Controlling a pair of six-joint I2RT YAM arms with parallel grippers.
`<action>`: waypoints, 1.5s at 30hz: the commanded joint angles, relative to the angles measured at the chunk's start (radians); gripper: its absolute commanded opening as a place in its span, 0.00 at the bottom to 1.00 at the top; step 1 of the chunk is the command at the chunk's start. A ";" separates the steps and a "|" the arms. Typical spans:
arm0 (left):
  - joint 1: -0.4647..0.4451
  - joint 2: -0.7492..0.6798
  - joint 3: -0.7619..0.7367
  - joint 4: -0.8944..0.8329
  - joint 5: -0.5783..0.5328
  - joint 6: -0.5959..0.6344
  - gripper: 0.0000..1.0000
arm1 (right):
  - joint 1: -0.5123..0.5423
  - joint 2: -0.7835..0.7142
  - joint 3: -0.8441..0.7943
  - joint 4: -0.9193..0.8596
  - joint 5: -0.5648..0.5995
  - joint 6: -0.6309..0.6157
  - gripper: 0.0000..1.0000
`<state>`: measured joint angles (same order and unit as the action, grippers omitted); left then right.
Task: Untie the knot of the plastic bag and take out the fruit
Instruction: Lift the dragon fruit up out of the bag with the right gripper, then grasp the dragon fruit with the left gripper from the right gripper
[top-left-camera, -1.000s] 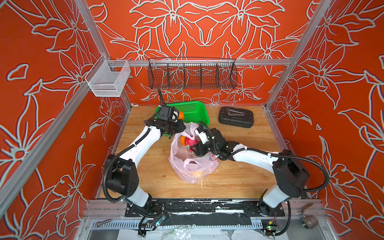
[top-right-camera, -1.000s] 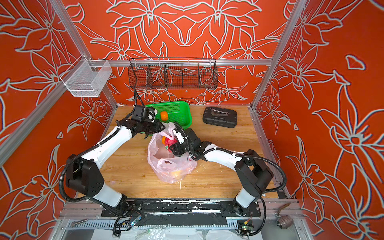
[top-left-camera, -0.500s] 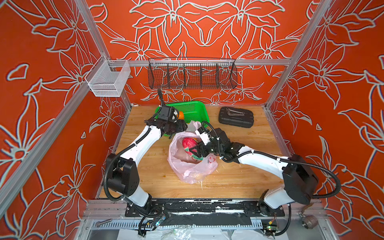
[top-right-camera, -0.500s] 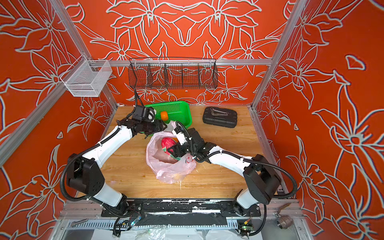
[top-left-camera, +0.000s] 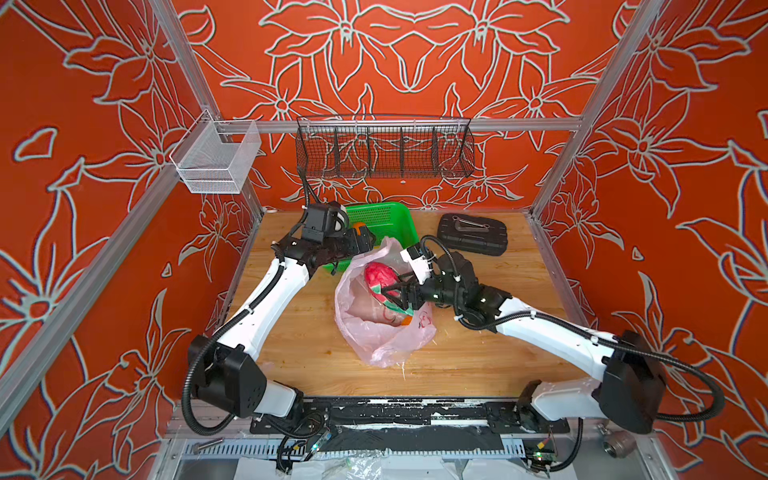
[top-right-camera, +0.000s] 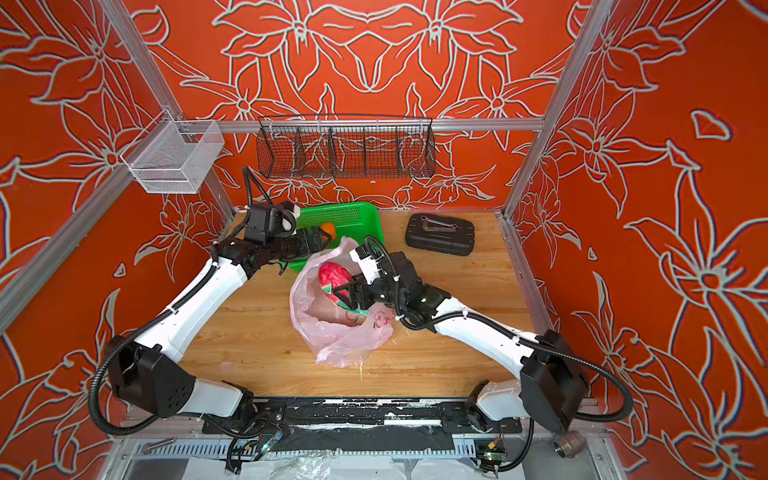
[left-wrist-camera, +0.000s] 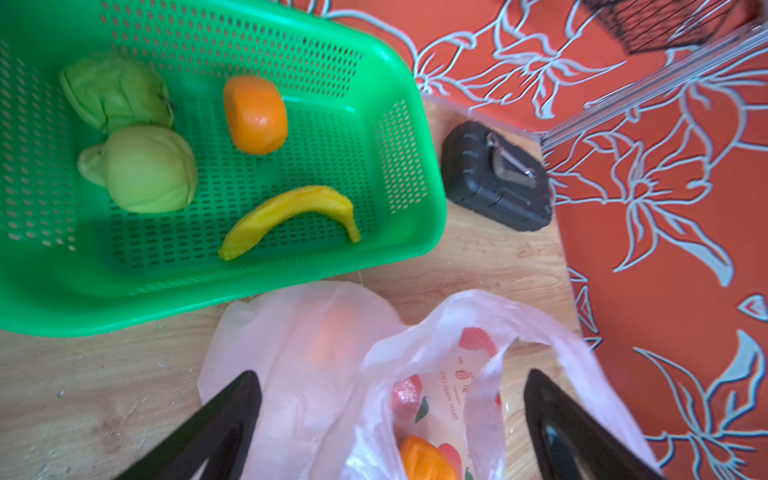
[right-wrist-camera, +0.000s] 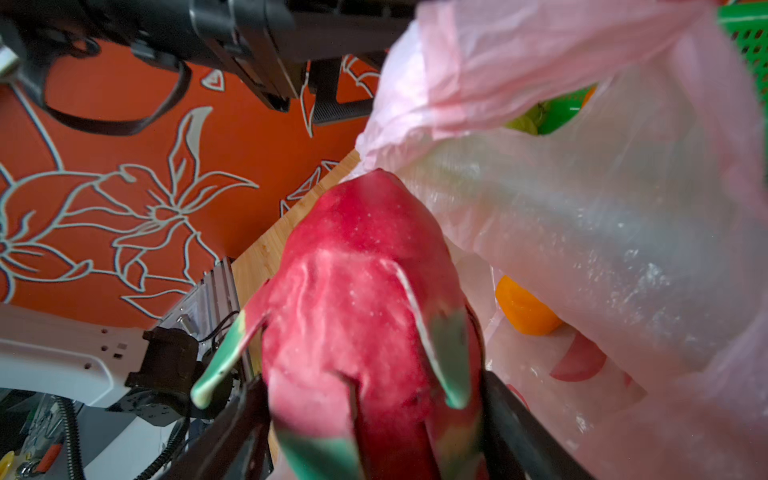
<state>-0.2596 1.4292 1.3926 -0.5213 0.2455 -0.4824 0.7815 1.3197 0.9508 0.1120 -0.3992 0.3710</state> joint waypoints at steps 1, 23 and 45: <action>0.007 -0.035 0.032 0.004 -0.010 -0.024 0.98 | 0.004 -0.073 0.007 0.067 0.014 0.011 0.27; 0.000 -0.077 0.209 0.143 0.444 -0.214 0.97 | -0.137 -0.061 0.214 0.179 0.114 -0.047 0.27; -0.133 0.117 0.332 0.092 0.512 -0.121 0.96 | -0.149 -0.044 0.242 0.230 0.037 -0.050 0.26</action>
<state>-0.3866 1.5421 1.7046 -0.4274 0.7113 -0.6079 0.6342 1.2831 1.1664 0.2508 -0.3523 0.3298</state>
